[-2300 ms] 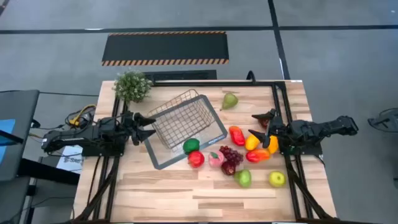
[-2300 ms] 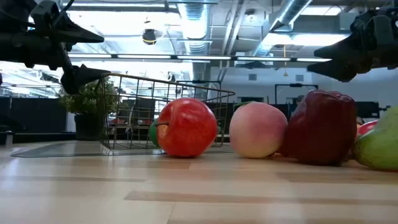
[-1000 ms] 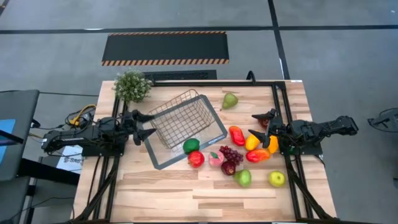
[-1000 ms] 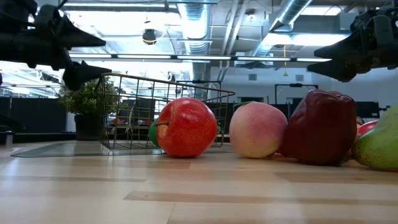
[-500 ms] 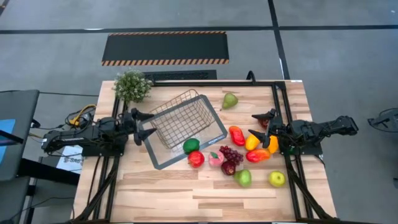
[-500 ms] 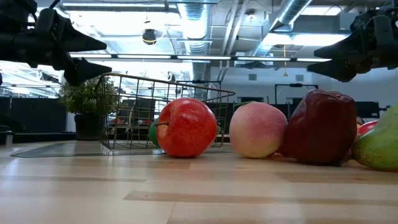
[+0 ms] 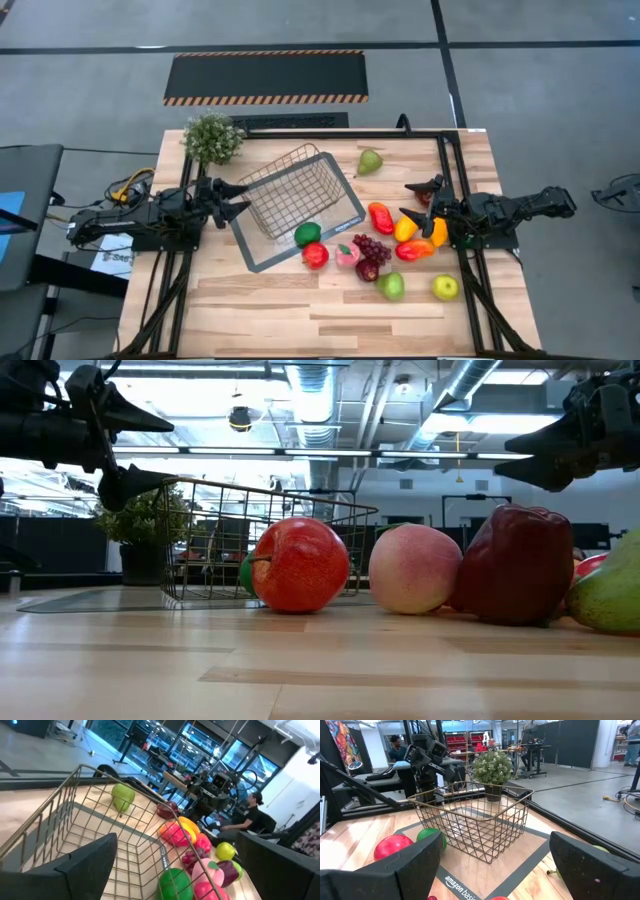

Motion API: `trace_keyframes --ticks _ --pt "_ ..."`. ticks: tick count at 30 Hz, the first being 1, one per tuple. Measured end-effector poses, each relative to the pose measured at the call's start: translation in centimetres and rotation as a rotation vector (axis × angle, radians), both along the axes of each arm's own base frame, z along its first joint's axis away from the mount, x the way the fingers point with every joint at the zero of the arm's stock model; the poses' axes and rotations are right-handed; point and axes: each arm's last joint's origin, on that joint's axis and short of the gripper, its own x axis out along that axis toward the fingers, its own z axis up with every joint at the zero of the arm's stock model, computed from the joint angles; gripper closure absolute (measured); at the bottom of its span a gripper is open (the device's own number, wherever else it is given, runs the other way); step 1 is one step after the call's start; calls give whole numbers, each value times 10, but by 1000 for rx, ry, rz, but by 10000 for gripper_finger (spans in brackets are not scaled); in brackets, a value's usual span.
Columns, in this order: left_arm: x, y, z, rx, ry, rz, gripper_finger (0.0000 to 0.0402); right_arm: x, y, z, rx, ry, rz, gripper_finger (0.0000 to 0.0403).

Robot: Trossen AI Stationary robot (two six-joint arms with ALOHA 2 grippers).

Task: Build produce basket
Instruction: Put the red apple into the gold wire basket

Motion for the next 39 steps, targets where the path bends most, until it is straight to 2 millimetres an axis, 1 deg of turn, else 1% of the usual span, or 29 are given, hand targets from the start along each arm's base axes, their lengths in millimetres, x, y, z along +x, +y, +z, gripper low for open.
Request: trace_keyframes --ticks 2,3,7,11,14,19,21,25,30,39 --pt "0 0 0 1 -1 8 10 0 0 0 6 -4 3 17" --pt "0 0 0 1 -1 8 10 0 1 1 35 -17 13 17" --pt "0 0 0 -42 -15 11 10 0 2 4 325 -148 57 17" --pt "-1 3 1 -78 -40 94 10 0 1 5 503 -217 44 17" --pt "-1 4 3 -80 -67 140 10 0 0 5 603 -255 38 17" --pt "-2 4 8 -92 -120 139 10 0 -1 5 729 -305 26 17" --pt "-2 4 9 -92 -134 152 10 0 -2 5 753 -318 18 17" --pt "-3 6 12 -114 -183 203 10 0 -4 5 739 -322 -2 17" --pt "-5 8 12 -270 -258 296 10 0 -5 4 736 -319 -14 17" --pt "-5 8 10 -442 -322 296 10 0 -5 3 734 -309 -16 17"
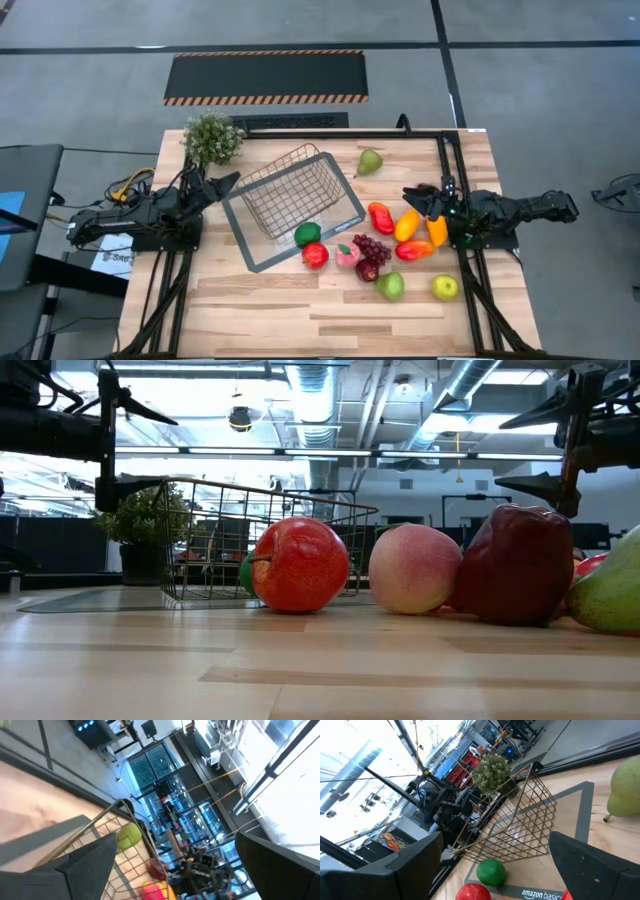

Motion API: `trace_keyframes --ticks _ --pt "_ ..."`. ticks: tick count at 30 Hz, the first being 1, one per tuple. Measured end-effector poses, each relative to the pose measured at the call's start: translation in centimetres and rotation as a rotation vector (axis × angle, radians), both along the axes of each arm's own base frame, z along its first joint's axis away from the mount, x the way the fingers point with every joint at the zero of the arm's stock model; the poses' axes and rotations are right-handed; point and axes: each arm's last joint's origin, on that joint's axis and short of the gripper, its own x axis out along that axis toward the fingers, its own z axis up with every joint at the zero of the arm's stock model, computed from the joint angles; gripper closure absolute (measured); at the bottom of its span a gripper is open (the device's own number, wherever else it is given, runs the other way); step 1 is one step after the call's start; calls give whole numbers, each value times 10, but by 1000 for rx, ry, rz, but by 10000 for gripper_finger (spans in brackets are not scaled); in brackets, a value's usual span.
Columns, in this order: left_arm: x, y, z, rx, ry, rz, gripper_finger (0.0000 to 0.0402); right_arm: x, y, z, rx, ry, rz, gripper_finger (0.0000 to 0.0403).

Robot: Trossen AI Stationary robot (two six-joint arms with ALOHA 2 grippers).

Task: Build produce basket
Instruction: Put the red apple into the gold wire basket

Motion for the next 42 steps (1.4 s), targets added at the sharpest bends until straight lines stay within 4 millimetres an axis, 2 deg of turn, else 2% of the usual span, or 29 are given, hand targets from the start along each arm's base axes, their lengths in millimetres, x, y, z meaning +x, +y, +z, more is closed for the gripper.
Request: trace_keyframes --ticks 9,14,18,24,28,31,35,39,42 --pt "0 0 0 -10 -6 -3 12 0 0 -1 -4 16 2 17" --pt "0 0 2 -50 -63 -24 34 0 0 0 -2 -1 1 17" --pt "-4 -1 19 -14 -239 -49 75 -1 -1 9 11 -95 -18 17" --pt "-23 -3 52 174 -528 41 161 -11 -5 39 -41 -391 -88 17" --pt "-26 -4 72 211 -573 19 214 -22 -8 66 -154 -460 -170 17" --pt "-21 -4 91 237 -548 -15 244 -29 -10 94 -247 -383 -224 17" --pt "-3 -4 122 286 -439 -34 269 -31 -12 130 -317 -162 -256 17" --pt "28 -1 145 263 -181 -71 266 -25 -14 157 -350 87 -242 17" --pt "53 0 161 247 58 -166 242 -16 -13 171 -370 240 -210 17"
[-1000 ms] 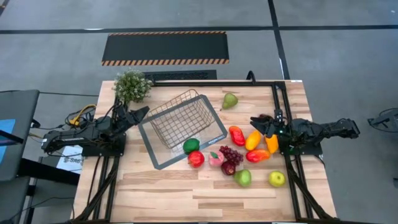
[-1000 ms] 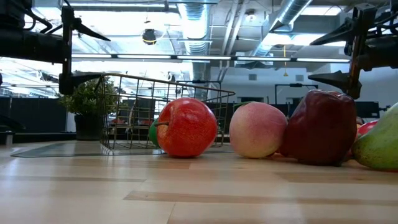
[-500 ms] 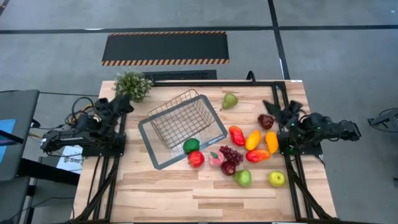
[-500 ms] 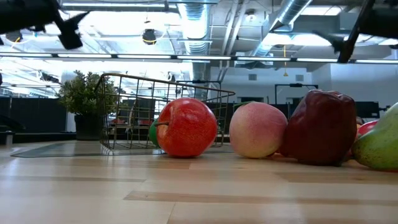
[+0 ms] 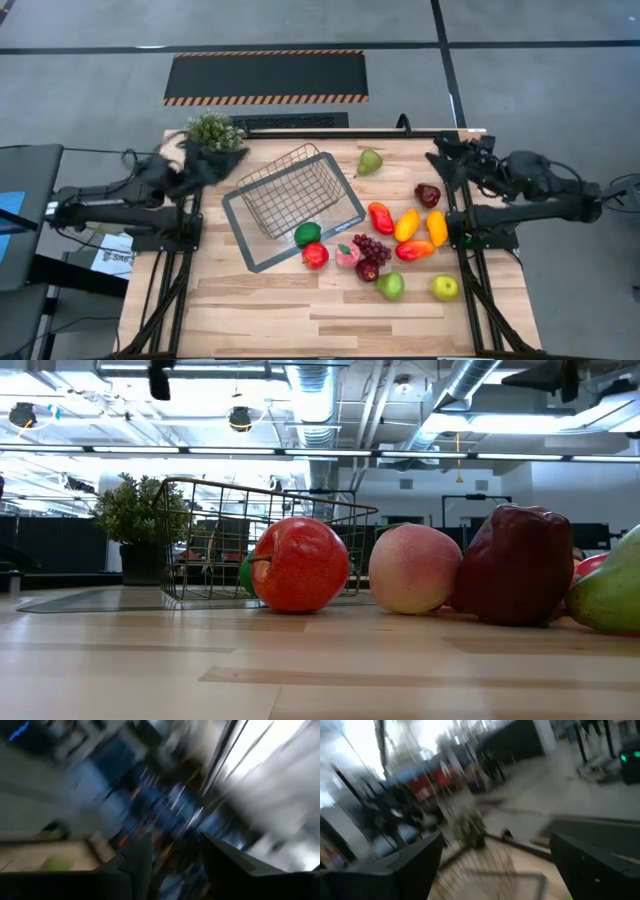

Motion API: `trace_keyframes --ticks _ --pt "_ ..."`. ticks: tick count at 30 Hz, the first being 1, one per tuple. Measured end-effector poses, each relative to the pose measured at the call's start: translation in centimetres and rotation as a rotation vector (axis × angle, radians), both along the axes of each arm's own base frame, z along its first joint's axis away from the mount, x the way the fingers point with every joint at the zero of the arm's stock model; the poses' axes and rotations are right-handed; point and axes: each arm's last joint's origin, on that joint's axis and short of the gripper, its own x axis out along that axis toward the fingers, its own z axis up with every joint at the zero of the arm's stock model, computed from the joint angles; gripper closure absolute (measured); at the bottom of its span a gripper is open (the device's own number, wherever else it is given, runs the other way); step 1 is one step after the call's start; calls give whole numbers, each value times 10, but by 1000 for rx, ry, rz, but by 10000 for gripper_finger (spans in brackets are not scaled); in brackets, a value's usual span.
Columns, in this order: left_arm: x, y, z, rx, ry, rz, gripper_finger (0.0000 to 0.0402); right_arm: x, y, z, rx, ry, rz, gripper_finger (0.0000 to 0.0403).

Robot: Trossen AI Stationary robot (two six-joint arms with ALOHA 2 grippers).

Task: Build produce basket
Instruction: Put the red apple into the gold wire basket

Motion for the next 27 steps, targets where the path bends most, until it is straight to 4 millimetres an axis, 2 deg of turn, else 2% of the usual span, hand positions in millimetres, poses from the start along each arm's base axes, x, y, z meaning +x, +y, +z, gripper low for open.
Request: trace_keyframes --ticks 3,8,11,15,21,27 --pt "24 -1 14 13 267 -138 201 8 0 8 0 133 10 17" --pt "57 -17 33 70 644 -531 135 11 1 15 2 265 20 17" --pt "78 -28 41 208 824 -642 119 9 1 15 2 295 20 17" --pt "112 -35 50 391 941 -721 115 5 1 13 49 284 22 17" --pt "167 -48 41 530 1092 -833 115 4 3 8 108 310 79 17" --pt "211 -58 17 590 1219 -921 115 2 3 4 109 360 103 17"
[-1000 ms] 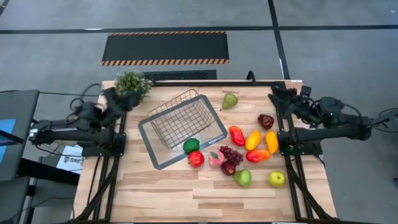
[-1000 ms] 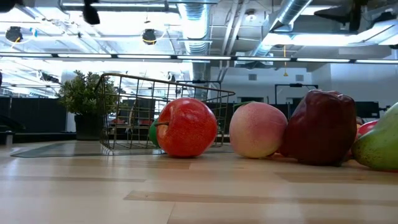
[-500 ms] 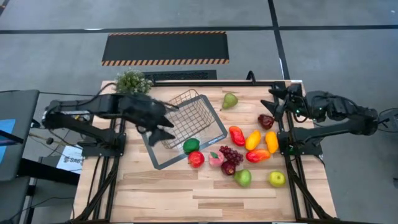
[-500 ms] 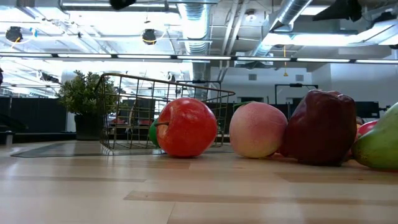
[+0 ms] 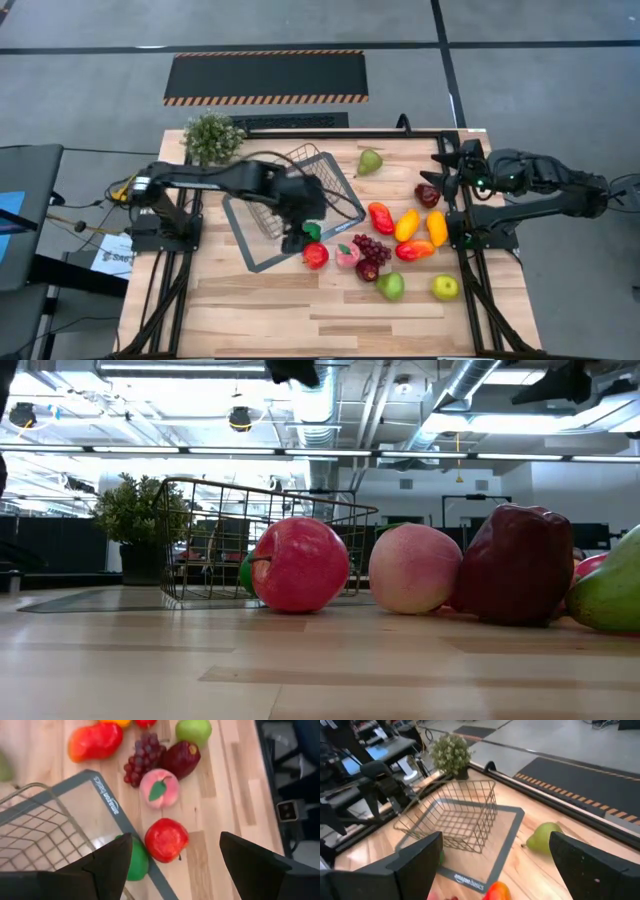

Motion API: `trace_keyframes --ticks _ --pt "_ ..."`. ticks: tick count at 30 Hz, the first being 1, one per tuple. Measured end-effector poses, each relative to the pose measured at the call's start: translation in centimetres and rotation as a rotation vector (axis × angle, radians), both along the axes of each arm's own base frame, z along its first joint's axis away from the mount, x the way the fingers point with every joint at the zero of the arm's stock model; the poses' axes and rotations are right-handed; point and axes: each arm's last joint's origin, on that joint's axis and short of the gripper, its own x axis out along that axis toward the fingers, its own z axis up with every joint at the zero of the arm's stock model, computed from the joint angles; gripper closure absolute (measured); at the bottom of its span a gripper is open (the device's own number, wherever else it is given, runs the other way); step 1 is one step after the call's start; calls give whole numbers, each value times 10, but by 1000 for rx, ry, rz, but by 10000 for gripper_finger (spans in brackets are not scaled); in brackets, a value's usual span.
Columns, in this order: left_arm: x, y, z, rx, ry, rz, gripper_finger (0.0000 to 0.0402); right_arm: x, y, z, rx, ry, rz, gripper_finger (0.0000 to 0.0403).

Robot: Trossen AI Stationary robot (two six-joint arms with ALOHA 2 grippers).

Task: Build produce basket
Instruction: Put the red apple into the gold wire basket

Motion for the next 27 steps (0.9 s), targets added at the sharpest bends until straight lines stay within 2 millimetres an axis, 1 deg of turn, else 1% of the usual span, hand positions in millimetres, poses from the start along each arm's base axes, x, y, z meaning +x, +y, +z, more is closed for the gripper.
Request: trace_keyframes --ticks 3,6,10,12,16,18,20,24,25,27 --pt "12 -9 -13 7 52 -24 115 -2 0 -4 5 38 -3 17" --pt "19 -19 -24 -15 90 -64 115 -3 0 -6 16 62 -8 17" --pt "16 -36 -26 -36 114 -97 115 -4 0 -7 18 79 -9 17" --pt "12 -46 -28 5 134 -95 115 -4 0 -8 18 88 -9 17" --pt "8 -62 -28 148 106 -25 115 -4 0 -8 29 80 -15 17" --pt "12 -69 -29 153 68 24 115 -4 0 -8 44 72 -22 17" --pt "14 -79 -32 145 52 30 115 -4 0 -8 45 69 -23 17" --pt "19 -101 -48 214 56 -54 115 -4 0 -8 45 70 -23 17" --pt "21 -104 -54 231 72 -58 115 -4 0 -8 45 70 -23 17" --pt "30 -104 -65 240 71 -2 115 -4 0 -8 45 75 -23 17"
